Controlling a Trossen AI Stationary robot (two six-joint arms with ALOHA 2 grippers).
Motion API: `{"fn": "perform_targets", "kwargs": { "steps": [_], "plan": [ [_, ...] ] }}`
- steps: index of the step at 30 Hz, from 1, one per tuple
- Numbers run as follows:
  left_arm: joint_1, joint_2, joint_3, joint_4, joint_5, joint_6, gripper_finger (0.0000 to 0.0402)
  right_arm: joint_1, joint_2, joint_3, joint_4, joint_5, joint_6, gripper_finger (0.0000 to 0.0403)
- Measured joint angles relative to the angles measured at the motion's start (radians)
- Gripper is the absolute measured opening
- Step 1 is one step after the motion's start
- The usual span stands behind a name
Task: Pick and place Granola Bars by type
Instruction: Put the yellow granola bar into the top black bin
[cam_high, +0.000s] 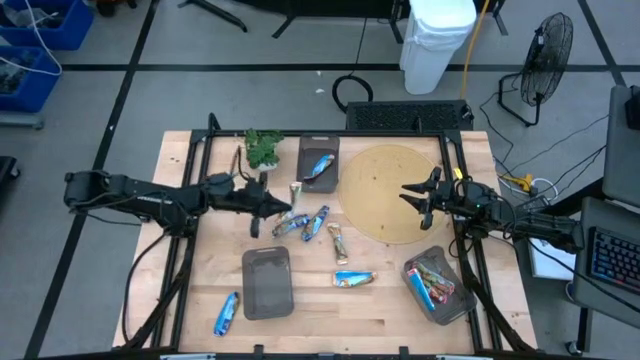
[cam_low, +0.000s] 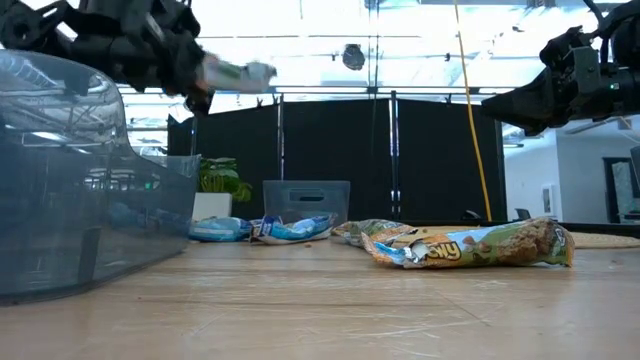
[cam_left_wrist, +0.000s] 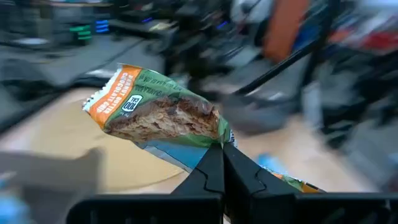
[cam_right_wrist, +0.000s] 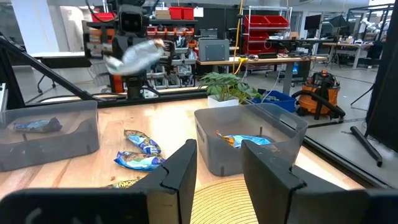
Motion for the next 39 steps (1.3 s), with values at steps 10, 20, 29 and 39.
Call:
{"fn": "perform_targets", "kwargs": {
  "steps": [10,20,29,39],
  "plan": [
    [0.055,-0.013,-0.008,0.214,0.529,-0.197,0.0000,0.000,0.000,0.000,-0.001,0.000,0.000,0.0116],
    [0.067,-0.058,-0.007,0.444,0.091,0.015,0.0000,0.000,0.000,0.000,-0.001,0.000,0.000,0.0116],
    [0.051,-0.078,-0.006,0.503,-0.521,0.266,0.0000,0.000,0.000,0.000,-0.001,0.000,0.000,0.0116],
    [0.053,-0.095,0.072,-0.025,-1.313,0.168,0.0000,0.000,0.000,0.000,-0.001,0.000,0.000,0.0116]
  ]
}}
